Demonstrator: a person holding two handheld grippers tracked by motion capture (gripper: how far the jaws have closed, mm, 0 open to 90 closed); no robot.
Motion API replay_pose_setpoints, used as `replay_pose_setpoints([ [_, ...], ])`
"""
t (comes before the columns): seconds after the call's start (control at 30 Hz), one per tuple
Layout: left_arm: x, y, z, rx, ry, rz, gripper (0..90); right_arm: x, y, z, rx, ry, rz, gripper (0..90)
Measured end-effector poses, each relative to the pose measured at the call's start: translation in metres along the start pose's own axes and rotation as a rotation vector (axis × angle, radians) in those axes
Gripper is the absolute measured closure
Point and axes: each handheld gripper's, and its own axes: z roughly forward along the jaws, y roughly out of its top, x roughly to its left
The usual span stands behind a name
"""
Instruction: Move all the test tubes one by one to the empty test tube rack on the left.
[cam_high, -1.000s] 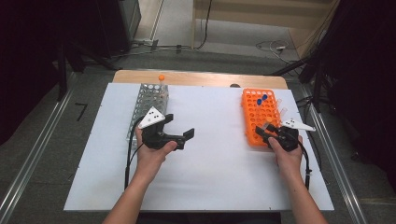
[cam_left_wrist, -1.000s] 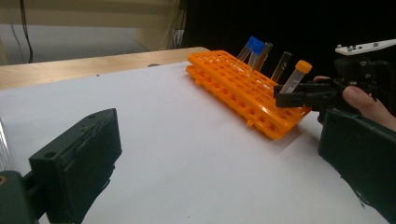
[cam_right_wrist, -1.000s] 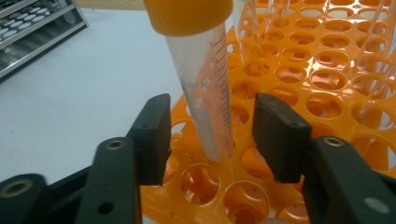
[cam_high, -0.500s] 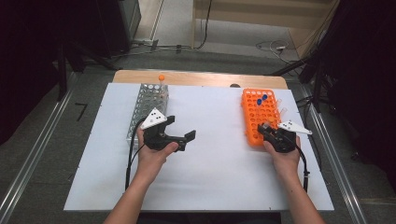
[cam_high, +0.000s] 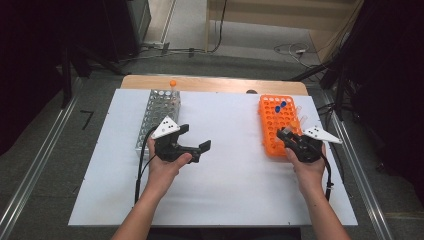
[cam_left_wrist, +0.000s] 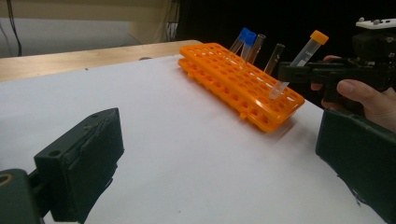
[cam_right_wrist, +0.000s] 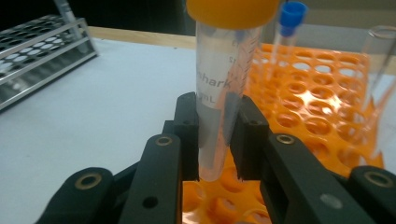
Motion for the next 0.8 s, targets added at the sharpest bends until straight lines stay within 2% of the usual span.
replay_pose_setpoints([
  [0.17,-0.004,0.000,0.001,0.002,-0.013,0.008,0.8,0.027,0.007,0.002,0.016,0.095,-0.029,72.1],
  [0.2,-0.005,0.000,0.001,0.001,-0.018,0.008,0.8,0.027,0.007,0.002,0.016,0.095,-0.029,72.1],
  [0.23,-0.006,0.000,0.002,0.004,-0.018,0.011,0.8,0.036,0.008,0.004,0.025,0.127,-0.040,72.1],
  [0.27,-0.007,0.000,0.002,0.003,-0.021,0.015,0.8,0.036,0.008,0.004,0.025,0.127,-0.040,72.1],
  [0.3,-0.009,0.000,0.002,0.006,-0.027,0.016,1.9,0.046,0.009,0.006,0.035,0.163,-0.052,72.2],
  [0.5,-0.015,0.000,0.005,0.007,-0.063,0.031,4.5,0.067,0.009,0.010,0.056,0.235,-0.078,72.2],
  [0.6,-0.018,-0.001,0.005,-0.011,-0.087,0.045,11.2,0.079,0.009,0.012,0.067,0.273,-0.104,72.2],
  [0.63,-0.020,-0.001,0.006,-0.010,-0.105,0.046,15.6,0.088,0.008,0.014,0.076,0.298,-0.114,72.2],
  [0.7,-0.022,-0.002,0.008,-0.005,-0.125,0.053,18.1,0.091,0.008,0.014,0.079,0.307,-0.116,72.2],
  [0.73,-0.024,-0.003,0.009,0.004,-0.135,0.055,22.9,0.099,0.007,0.015,0.090,0.328,-0.134,72.2],
  [0.77,-0.025,-0.003,0.011,0.006,-0.142,0.057,22.9,0.099,0.007,0.015,0.090,0.328,-0.134,72.2],
  [0.8,-0.027,-0.004,0.012,0.012,-0.149,0.059,27.0,0.105,0.007,0.015,0.098,0.346,-0.147,72.2],
])
